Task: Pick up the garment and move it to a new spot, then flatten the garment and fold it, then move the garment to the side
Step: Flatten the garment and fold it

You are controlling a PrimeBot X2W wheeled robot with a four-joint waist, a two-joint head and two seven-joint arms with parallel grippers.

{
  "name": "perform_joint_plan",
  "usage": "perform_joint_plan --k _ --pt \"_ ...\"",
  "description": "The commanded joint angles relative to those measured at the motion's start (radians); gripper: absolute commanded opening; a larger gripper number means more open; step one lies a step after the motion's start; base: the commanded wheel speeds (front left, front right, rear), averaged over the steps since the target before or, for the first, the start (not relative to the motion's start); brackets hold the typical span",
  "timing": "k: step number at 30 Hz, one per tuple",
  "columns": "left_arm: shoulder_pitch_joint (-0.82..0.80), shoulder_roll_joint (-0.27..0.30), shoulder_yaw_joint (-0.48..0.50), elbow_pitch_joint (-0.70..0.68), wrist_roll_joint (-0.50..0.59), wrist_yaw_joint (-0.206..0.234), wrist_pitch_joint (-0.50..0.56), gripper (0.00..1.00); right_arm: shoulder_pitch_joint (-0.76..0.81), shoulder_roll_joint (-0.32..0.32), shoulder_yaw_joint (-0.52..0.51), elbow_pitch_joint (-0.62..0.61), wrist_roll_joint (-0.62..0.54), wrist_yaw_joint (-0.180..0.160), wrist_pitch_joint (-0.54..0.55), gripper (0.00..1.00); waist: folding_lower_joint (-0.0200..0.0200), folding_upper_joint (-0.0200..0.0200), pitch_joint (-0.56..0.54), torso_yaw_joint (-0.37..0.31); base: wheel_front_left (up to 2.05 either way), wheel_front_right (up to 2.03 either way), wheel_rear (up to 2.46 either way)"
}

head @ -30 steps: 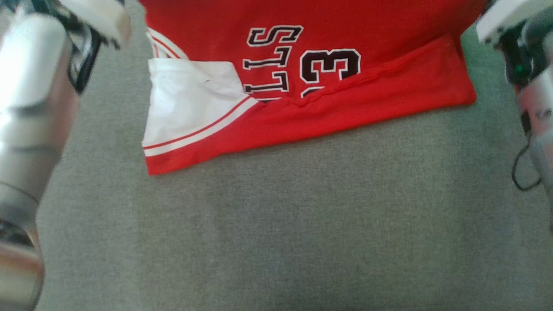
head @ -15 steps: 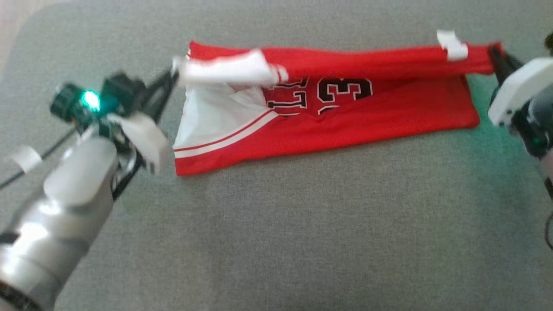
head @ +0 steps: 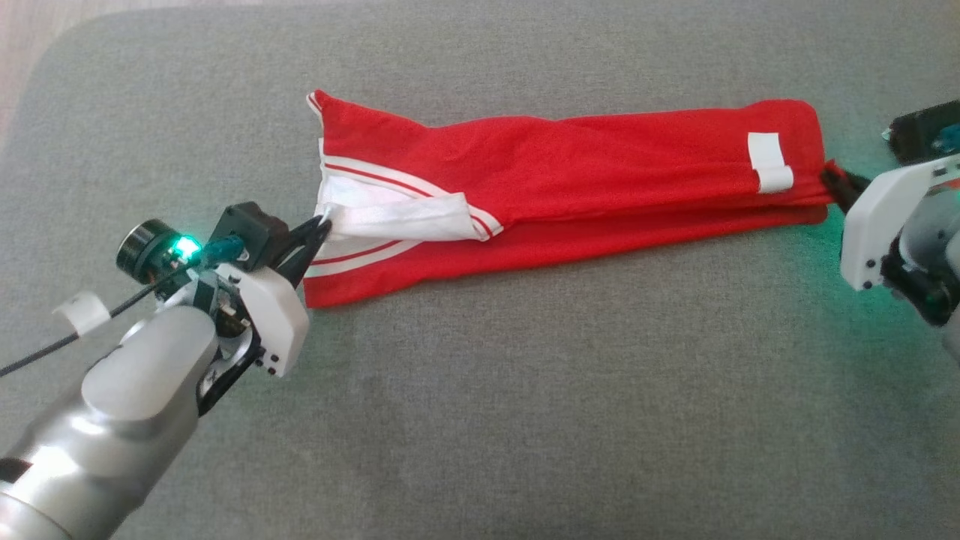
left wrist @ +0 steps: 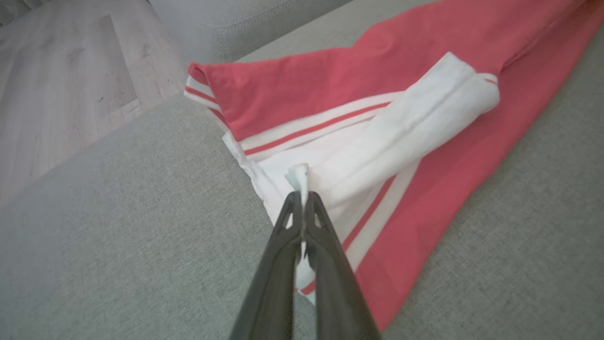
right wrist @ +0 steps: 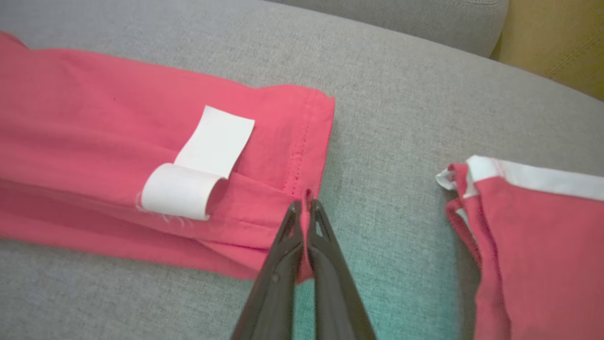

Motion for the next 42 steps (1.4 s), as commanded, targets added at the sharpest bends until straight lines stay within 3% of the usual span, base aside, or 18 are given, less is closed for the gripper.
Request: perform_joint_plan --k 1,5,6,7,8,16,23,27,30,34,38,42 --pt "-0.023 0.050 0.036 -0.026 -0.009 0.011 0.022 0.00 -0.002 -0.033 0.022 -0.020 0.004 -0.001 0.001 0.00 0.0000 -0.0001 0.002 -0.004 0.00 0.00 0.00" --pt "-0.006 0.061 0.025 -0.052 -0.027 0.014 0.078 0.00 -0.007 -0.029 0.058 -0.014 0.020 -0.001 0.003 0.00 0.0000 -0.0001 -0.002 -0.010 0.00 0.00 0.00" --pt "-0.002 0.062 0.025 -0.059 -0.030 0.018 0.085 0.00 -0.008 -0.026 0.061 -0.010 0.030 -0.001 0.002 0.15 0.0000 -0.0001 -0.005 -0.011 0.00 0.00 0.00" --pt "0.000 0.063 0.027 -0.066 -0.030 0.026 0.082 0.61 -0.011 -0.023 0.059 -0.006 0.042 -0.001 -0.003 1.00 0.0000 -0.0001 -0.008 -0.012 0.00 0.00 0.00" --pt "0.002 0.063 0.031 -0.072 -0.031 0.036 0.077 1.00 -0.014 -0.018 0.053 -0.001 0.058 -0.001 -0.005 1.00 0.0000 -0.0001 -0.013 -0.013 0.00 0.00 0.00" --pt "0.005 0.041 0.102 -0.095 -0.057 0.118 -0.030 1.00 -0.072 0.011 -0.020 0.015 0.135 -0.001 -0.106 1.00 0.0000 -0.0001 -0.065 -0.020 0.00 0.00 0.00" --pt "0.044 -0.023 0.240 -0.111 -0.138 0.217 -0.232 1.00 -0.087 0.119 -0.138 0.027 0.178 -0.001 -0.351 1.00 0.0000 -0.0001 -0.136 -0.022 0.00 0.00 0.00" --pt "0.108 -0.050 0.316 -0.132 -0.153 0.277 -0.288 1.00 -0.050 0.202 -0.199 0.042 0.160 -0.001 -0.454 1.00 0.0000 -0.0001 -0.169 -0.024 0.00 0.00 0.00" --pt "0.182 -0.071 0.384 -0.181 -0.126 0.309 -0.295 1.00 0.004 0.255 -0.283 0.023 0.099 -0.001 -0.470 1.00 0.0000 -0.0001 -0.186 -0.024 0.00 0.00 0.00" --pt "0.329 -0.114 0.517 -0.280 -0.036 0.339 -0.296 1.00 0.165 0.341 -0.510 -0.110 -0.079 -0.001 -0.471 1.00 0.0000 -0.0001 -0.191 -0.032 0.00 0.00 0.00" --pt "0.477 -0.172 0.614 -0.332 0.051 0.329 -0.296 1.00 0.375 0.474 -0.686 -0.251 -0.270 -0.001 -0.471 1.00 0.0000 -0.0001 -0.195 -0.043 0.00 0.00 0.00" --pt "0.592 -0.248 0.699 -0.351 0.113 0.297 -0.296 1.00 0.534 0.522 -0.760 -0.348 -0.396 -0.001 -0.471 1.00 0.0000 -0.0001 -0.197 -0.051 0.00 0.00 0.00"
